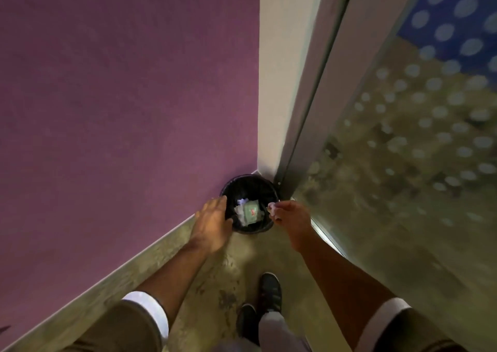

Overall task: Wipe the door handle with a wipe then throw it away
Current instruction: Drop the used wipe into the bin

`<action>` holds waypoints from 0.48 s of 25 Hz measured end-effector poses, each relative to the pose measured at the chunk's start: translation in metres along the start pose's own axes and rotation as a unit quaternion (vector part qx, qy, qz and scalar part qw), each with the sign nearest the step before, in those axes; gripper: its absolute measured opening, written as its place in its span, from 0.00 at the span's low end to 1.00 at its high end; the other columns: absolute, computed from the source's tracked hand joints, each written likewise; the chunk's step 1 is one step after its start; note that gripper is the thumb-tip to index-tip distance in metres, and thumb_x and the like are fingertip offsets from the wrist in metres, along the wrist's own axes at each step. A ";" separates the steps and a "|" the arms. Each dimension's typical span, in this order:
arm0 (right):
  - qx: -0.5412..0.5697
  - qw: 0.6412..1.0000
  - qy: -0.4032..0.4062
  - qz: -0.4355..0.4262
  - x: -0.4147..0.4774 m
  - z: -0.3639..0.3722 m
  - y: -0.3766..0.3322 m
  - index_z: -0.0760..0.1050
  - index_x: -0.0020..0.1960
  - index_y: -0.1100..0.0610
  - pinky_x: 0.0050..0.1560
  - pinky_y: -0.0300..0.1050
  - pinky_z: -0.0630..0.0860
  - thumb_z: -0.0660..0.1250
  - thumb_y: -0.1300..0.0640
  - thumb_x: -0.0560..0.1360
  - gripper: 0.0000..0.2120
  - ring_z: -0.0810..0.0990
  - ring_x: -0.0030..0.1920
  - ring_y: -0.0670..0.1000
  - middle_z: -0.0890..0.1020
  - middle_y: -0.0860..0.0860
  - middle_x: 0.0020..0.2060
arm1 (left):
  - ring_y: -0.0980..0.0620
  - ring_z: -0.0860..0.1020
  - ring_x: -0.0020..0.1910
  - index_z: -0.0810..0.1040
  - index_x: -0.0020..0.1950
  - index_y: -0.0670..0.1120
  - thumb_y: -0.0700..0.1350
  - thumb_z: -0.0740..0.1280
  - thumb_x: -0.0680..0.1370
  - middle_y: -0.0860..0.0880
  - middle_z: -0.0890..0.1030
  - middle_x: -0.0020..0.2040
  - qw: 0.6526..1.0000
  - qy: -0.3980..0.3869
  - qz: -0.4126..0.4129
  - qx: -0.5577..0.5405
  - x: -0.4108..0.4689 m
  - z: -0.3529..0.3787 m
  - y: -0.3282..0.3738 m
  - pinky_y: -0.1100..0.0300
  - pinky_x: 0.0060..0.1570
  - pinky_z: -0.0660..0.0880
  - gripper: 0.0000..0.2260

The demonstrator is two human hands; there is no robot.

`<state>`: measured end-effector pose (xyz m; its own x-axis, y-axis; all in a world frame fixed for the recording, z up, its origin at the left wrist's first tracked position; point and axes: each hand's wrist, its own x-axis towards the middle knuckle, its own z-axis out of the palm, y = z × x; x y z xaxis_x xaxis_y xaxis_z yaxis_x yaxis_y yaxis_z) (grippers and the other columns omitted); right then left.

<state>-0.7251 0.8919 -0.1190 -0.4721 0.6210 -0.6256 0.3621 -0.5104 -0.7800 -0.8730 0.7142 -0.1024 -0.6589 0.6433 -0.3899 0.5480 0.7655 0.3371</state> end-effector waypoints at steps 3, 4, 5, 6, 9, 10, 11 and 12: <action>-0.147 0.989 0.024 0.018 0.042 0.008 0.008 0.86 0.51 0.62 0.57 0.58 0.85 0.71 0.66 0.78 0.05 0.87 0.54 0.65 0.88 0.64 0.53 | 0.40 0.62 0.83 0.57 0.86 0.44 0.49 0.66 0.83 0.42 0.65 0.83 1.000 -0.009 -0.022 0.009 0.033 0.027 -0.015 0.44 0.81 0.62 0.34; -0.217 0.976 0.035 0.006 0.057 0.012 0.014 0.87 0.52 0.59 0.58 0.57 0.84 0.71 0.62 0.78 0.06 0.87 0.55 0.62 0.89 0.61 0.52 | 0.40 0.61 0.83 0.57 0.86 0.43 0.50 0.66 0.83 0.41 0.65 0.83 0.999 -0.019 -0.026 0.015 0.043 0.039 -0.021 0.44 0.81 0.62 0.34; -0.287 0.957 0.044 -0.017 0.070 0.016 0.018 0.88 0.52 0.57 0.57 0.53 0.83 0.72 0.58 0.77 0.07 0.87 0.55 0.60 0.89 0.59 0.52 | 0.40 0.61 0.83 0.56 0.86 0.43 0.51 0.65 0.82 0.41 0.65 0.83 0.999 -0.026 -0.022 0.026 0.053 0.050 -0.027 0.43 0.81 0.62 0.35; -0.341 0.938 0.049 -0.033 0.084 0.019 0.025 0.89 0.52 0.56 0.53 0.48 0.82 0.72 0.56 0.77 0.08 0.87 0.54 0.59 0.89 0.57 0.51 | 0.40 0.61 0.83 0.55 0.86 0.43 0.51 0.65 0.82 0.42 0.64 0.84 0.998 -0.035 -0.019 0.040 0.062 0.061 -0.033 0.43 0.82 0.61 0.35; -0.380 0.923 0.031 -0.050 0.134 0.033 0.062 0.89 0.52 0.57 0.42 0.40 0.70 0.71 0.58 0.78 0.08 0.87 0.53 0.57 0.89 0.57 0.51 | 0.40 0.56 0.86 0.52 0.87 0.43 0.53 0.64 0.82 0.42 0.59 0.86 0.996 -0.047 -0.033 0.065 0.096 0.101 -0.060 0.43 0.84 0.56 0.37; -0.391 0.919 0.034 -0.046 0.151 0.037 0.076 0.89 0.53 0.57 0.42 0.40 0.68 0.71 0.59 0.79 0.08 0.87 0.53 0.57 0.89 0.57 0.52 | 0.40 0.54 0.86 0.51 0.87 0.43 0.53 0.64 0.83 0.42 0.57 0.87 0.996 -0.055 -0.040 0.064 0.108 0.115 -0.069 0.42 0.84 0.54 0.38; -0.405 0.912 0.038 -0.041 0.163 0.040 0.088 0.88 0.54 0.57 0.43 0.40 0.68 0.70 0.58 0.79 0.08 0.87 0.53 0.56 0.89 0.57 0.53 | 0.40 0.52 0.87 0.50 0.87 0.43 0.54 0.65 0.83 0.42 0.56 0.87 0.995 -0.064 -0.043 0.058 0.119 0.127 -0.077 0.42 0.84 0.52 0.38; -0.421 0.905 0.039 -0.038 0.176 0.044 0.100 0.88 0.54 0.56 0.44 0.40 0.69 0.70 0.57 0.80 0.09 0.86 0.54 0.56 0.89 0.56 0.54 | 0.40 0.51 0.87 0.50 0.87 0.43 0.53 0.65 0.82 0.42 0.55 0.87 0.995 -0.071 -0.043 0.055 0.127 0.138 -0.085 0.41 0.84 0.52 0.39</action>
<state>-0.8076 0.9239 -0.3067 -0.4753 0.6915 -0.5440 0.8311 0.1498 -0.5356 -0.9323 0.7326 -0.2987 -0.6312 0.5641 -0.5323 0.5503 0.8094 0.2051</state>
